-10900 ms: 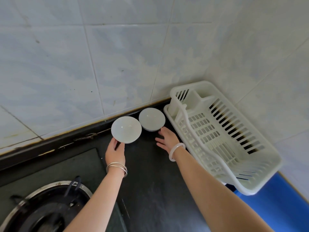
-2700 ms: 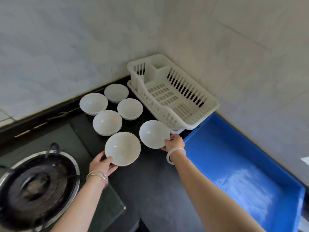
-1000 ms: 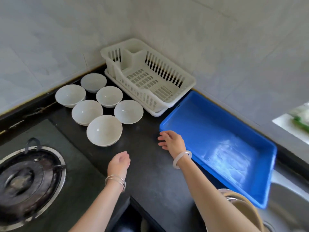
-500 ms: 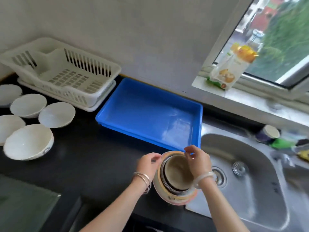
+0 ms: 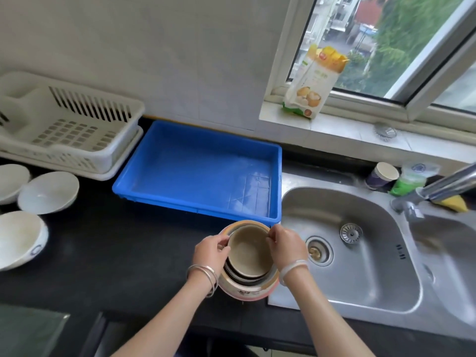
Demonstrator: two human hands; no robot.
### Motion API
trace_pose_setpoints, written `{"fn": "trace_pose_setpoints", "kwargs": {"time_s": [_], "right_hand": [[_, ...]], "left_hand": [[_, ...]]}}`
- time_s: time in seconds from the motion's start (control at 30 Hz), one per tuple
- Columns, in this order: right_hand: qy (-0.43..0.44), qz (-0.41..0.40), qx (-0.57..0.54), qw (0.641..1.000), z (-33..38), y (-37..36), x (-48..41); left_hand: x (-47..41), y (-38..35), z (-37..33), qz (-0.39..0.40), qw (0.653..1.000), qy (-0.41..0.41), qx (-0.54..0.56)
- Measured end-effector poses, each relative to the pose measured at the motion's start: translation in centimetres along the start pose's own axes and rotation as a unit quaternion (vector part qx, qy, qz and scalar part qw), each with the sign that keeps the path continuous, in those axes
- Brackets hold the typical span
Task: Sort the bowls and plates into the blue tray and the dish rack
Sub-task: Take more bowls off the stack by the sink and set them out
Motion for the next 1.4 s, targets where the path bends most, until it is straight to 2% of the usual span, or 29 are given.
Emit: {"fn": "trace_pose_setpoints", "kwargs": {"time_s": [0.1,0.2,0.47,0.73,0.9,1.0,1.17,1.4], "right_hand": [[0.006,0.018,-0.002,1.000,-0.2,0.0,-0.4],[-0.004,0.037,-0.049,0.998,-1.0,0.2,-0.7],[-0.055,0.063,-0.183,0.979,-3.4,1.1,-0.5],[-0.068,0.035,-0.282,0.956,-3.2,3.6,-0.9],[-0.037,0.026,-0.309,0.950,-0.1,5.4,-1.9],[-0.015,0.045,-0.328,0.944,2.7,5.4,-2.7],[0.021,0.091,-0.352,0.931,8.3,3.6,-3.4],[0.059,0.155,-0.350,0.922,17.4,-2.0,-3.5]], "left_hand": [[-0.1,0.1,0.2,0.005,1.000,0.005,0.027],[-0.1,0.1,0.5,0.008,0.998,0.024,0.055],[-0.8,-0.7,-1.0,0.000,0.999,0.001,-0.035],[-1.3,0.4,-1.1,-0.010,0.999,0.017,0.036],[-2.0,3.6,-0.2,-0.034,0.995,0.037,0.084],[-2.0,6.1,1.4,-0.040,0.984,0.068,0.160],[-1.1,11.8,5.2,-0.099,0.965,0.101,0.219],[2.1,18.8,13.8,-0.197,0.915,0.171,0.307]]}}
Point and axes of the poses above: each hand's wrist, its own x-axis away from the middle knuckle, its own y-axis out of the back of the hand, z = x × y, the point moved 10 cm from there along -x, towards the middle knuckle, and after that the axes turned 3 degrees about x, right-handed, at the moved point
